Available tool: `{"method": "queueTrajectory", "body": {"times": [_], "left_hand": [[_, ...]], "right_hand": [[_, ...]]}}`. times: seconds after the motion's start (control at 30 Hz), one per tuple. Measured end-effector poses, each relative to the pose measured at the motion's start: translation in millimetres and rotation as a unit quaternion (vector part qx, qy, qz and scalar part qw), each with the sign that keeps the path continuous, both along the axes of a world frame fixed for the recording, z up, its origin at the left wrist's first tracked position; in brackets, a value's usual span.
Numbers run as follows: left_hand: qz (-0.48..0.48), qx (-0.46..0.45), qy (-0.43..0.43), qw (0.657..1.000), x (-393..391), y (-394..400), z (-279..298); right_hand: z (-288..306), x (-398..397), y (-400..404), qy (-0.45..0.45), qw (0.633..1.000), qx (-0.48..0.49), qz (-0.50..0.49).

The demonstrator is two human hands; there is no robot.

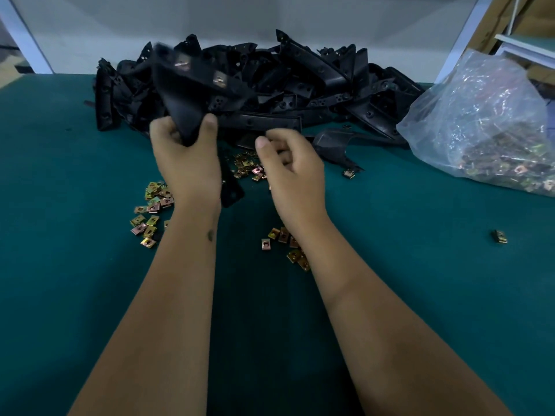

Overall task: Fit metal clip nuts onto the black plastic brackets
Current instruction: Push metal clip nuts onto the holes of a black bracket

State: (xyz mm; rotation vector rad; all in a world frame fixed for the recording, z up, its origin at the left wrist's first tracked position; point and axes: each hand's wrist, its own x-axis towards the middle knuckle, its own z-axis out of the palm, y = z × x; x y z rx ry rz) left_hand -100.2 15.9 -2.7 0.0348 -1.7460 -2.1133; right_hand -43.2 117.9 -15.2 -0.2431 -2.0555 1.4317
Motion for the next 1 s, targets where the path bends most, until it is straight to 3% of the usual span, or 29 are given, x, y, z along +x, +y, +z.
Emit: {"method": "queueTrajectory", "body": {"times": [0.07, 0.13, 0.2, 0.33, 0.47, 0.67, 0.8, 1.0], "left_hand": [[-0.037, 0.146, -0.089, 0.985, -4.2, -0.2, -2.1], [-0.071, 0.279, -0.158, 0.944, -4.3, -0.2, -5.4], [-0.094, 0.329, -0.175, 0.923, -1.9, 1.3, -7.7], [-0.125, 0.314, -0.135, 0.931, 1.4, 4.9, -3.5], [-0.152, 0.259, -0.1, 0.949, 6.8, 7.2, 0.4], [-0.183, 0.22, -0.113, 0.952, 20.4, 23.8, 5.2], [-0.187, 0.068, -0.056, 0.978, 36.0, 41.4, 5.0], [-0.234, -0.034, 0.023, 0.971, 70.6, 68.6, 15.6]], "right_hand": [[-0.5, -0.9, -3.0, -0.035, 0.998, 0.014, 0.051], [1.5, -2.5, -6.5, -0.064, 0.994, -0.005, 0.09], [4.6, -3.4, -6.7, -0.06, 0.989, -0.09, 0.101], [11.2, -3.5, 4.7, 0.0, 0.955, -0.286, 0.074], [16.5, -1.4, 20.4, 0.062, 0.885, -0.453, 0.085], [17.9, 4.1, 11.9, 0.031, 0.889, -0.441, 0.118], [19.6, 15.0, 12.1, 0.034, 0.877, -0.477, 0.047], [29.6, 57.7, 59.8, 0.062, 0.891, -0.442, -0.087]]}}
